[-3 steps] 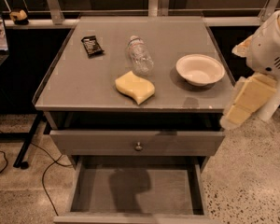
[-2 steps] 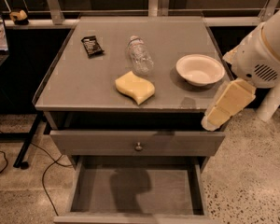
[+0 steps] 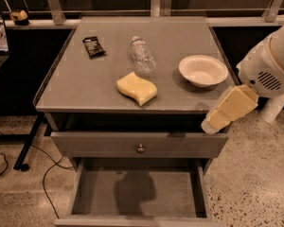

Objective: Place sponge into middle drawer

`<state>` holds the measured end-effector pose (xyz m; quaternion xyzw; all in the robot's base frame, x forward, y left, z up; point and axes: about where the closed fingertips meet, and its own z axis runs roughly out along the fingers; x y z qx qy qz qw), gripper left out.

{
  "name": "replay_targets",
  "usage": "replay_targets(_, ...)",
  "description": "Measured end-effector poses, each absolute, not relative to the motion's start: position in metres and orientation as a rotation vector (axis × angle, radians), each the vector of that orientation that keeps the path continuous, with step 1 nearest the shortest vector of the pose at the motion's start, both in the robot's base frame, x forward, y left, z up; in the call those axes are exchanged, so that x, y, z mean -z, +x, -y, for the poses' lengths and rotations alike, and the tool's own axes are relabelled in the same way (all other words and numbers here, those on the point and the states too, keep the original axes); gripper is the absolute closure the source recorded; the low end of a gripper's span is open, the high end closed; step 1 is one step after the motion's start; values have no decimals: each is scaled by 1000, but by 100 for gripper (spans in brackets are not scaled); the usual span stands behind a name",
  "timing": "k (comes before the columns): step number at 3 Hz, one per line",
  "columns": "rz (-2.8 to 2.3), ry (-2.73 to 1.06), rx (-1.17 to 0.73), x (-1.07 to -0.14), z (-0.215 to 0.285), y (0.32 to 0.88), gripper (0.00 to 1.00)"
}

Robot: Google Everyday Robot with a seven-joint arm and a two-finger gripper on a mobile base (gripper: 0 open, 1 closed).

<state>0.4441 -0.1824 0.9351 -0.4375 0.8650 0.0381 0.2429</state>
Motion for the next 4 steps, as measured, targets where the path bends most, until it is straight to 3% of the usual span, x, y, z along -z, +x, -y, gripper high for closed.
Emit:
replay_targets(2, -2331, -1207, -170, -930, 164, 446, 0)
replay_targets(4, -2201, -1350, -445, -906, 70, 452, 0)
